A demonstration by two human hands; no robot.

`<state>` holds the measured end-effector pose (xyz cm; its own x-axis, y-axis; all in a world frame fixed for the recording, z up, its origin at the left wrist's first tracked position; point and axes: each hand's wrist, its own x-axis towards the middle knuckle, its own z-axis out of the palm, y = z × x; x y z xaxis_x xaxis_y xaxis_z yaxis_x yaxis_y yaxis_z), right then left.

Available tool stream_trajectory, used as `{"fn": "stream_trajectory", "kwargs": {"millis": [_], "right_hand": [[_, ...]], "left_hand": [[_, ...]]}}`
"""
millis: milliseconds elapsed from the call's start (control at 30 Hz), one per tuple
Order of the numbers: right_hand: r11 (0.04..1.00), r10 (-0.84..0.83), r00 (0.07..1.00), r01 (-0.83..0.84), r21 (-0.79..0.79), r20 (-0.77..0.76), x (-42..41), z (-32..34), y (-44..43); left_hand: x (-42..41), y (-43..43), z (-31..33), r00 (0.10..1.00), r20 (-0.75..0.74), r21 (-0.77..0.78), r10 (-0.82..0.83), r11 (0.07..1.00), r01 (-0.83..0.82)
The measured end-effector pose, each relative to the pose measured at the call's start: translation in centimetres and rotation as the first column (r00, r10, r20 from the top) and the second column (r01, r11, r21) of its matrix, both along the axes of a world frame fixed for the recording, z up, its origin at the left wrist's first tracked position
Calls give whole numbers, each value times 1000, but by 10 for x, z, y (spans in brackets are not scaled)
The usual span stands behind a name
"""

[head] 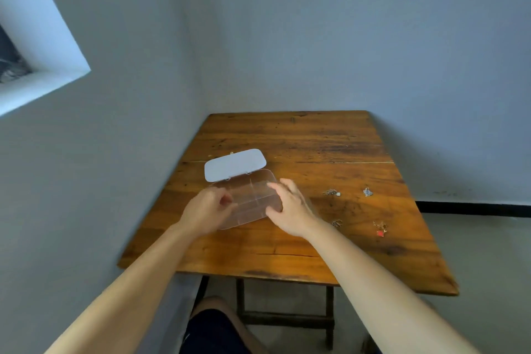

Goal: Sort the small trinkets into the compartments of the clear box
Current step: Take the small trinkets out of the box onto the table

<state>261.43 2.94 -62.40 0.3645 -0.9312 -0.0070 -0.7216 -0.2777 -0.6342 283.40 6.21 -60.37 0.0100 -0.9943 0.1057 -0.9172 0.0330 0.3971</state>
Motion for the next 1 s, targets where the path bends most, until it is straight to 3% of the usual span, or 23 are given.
{"fn": "stream_trajectory", "kwargs": {"millis": [100,200,467,733,933,1000], "right_hand": [[999,46,989,-44,16,-141,11,-13,5],[997,18,972,-34,-63,-236,10,-28,5],[991,2,975,-31,-132,-221,6,-40,5],[983,-22,976,-18,-183,-216,9,-44,6],[982,-25,973,-18,-186,-227,10,-43,7],[982,-26,973,-19,-191,-230,10,-44,7]], "left_hand": [[9,4,-9,982,184,28,-30,999,25],[9,1,-17,981,182,80,-62,996,48],[16,-8,-34,976,135,180,-172,973,147],[18,-12,-25,986,25,293,-167,944,153],[17,-16,-17,976,96,358,-194,922,148],[16,-17,-12,951,217,357,-218,925,131]]}}
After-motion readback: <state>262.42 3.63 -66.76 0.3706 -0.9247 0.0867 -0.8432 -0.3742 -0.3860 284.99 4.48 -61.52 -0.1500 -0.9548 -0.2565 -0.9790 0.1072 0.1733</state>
